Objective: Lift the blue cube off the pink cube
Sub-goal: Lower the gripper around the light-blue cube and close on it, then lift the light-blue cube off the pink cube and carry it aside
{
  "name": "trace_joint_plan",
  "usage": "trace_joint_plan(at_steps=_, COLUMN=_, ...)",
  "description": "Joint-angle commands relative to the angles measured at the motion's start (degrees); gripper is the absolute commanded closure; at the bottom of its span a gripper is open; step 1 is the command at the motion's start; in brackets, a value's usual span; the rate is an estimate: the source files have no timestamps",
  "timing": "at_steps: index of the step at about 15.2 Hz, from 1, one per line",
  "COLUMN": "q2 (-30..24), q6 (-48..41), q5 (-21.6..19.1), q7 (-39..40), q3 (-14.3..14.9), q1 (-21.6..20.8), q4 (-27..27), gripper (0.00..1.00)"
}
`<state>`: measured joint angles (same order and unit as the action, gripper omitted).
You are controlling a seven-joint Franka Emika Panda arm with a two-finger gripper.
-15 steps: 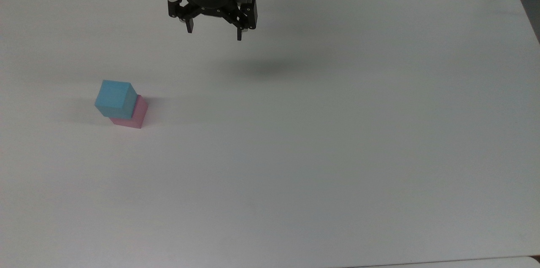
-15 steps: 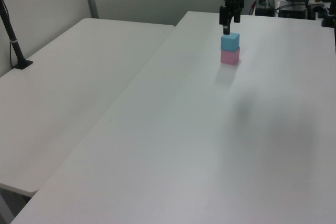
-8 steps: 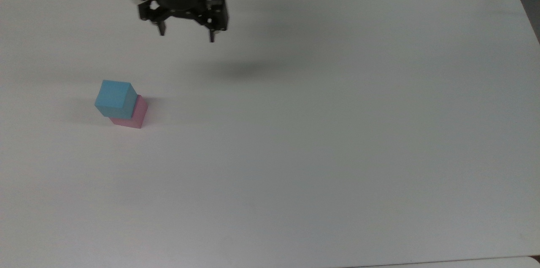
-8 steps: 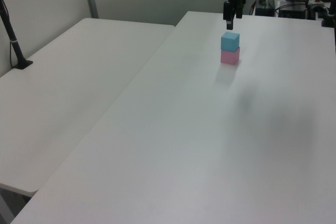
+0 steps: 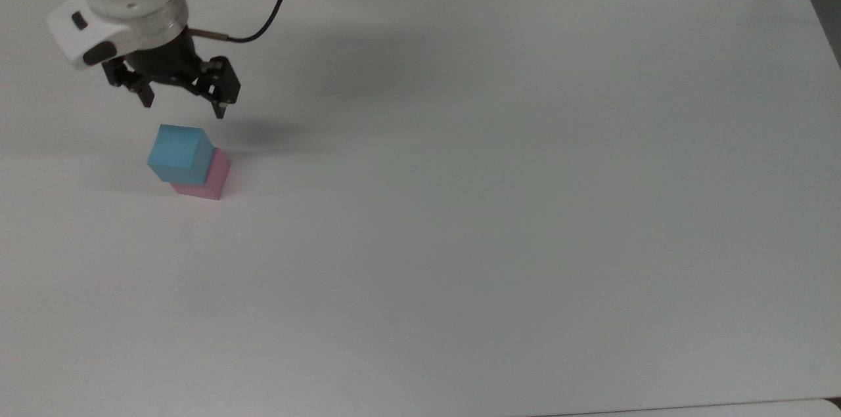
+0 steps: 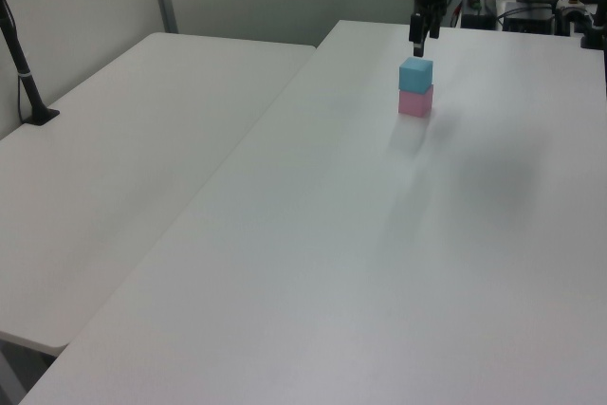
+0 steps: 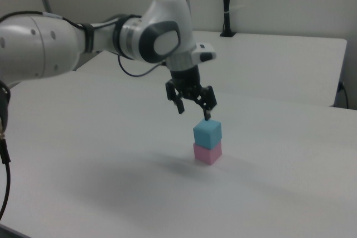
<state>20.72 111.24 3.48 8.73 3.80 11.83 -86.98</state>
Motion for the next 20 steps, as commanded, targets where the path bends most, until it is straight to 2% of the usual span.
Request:
trace_joint_plan(at_steps=1, q2=3.00, q6=5.11, q5=1.00, q7=1.64, q3=0.15, q1=0.30, q4=-0.64, gripper=0.00)
trace_joint_plan(at_steps=4, q2=4.33, q6=6.62, q5=2.49, q7=1.64, q3=0.15, q1=0.47, q4=-0.73, gripper=0.00)
trace_joint_plan(at_steps=8, q2=5.38, q6=7.94, q5=2.50, q7=1.20, q3=0.15, q1=0.39, q4=-0.99, gripper=0.00)
trace_joint_plan(at_steps=9, q2=5.47, q6=8.20, q5=2.41, q7=1.11, q3=0.06, q1=0.39, q4=-1.17, gripper=0.05)
trace_joint_plan(at_steps=11, q2=5.47, q6=8.21, q5=2.32, q7=1.11, q3=0.06, q1=0.39, q4=-1.17, gripper=0.46)
trace_joint_plan(at_steps=13, q2=5.04, q6=7.51, q5=2.06, q7=1.03, q3=0.06, q1=0.30, q4=-1.09, gripper=0.75)
trace_joint_plan(at_steps=16, q2=1.97, q6=3.04, q5=1.71, q7=0.85, q3=-0.64, q1=-0.49, q4=-0.82, gripper=0.76)
trace_joint_plan(at_steps=18, q2=1.26, q6=1.18, q5=1.62, q7=-0.37, q3=-0.90, q1=-4.42, q4=-0.73, gripper=0.75)
trace_joint_plan(at_steps=20, q2=1.51, q6=1.17, q5=1.71, q7=-5.10, q3=-0.99, q1=-7.95, q4=-1.17, gripper=0.74)
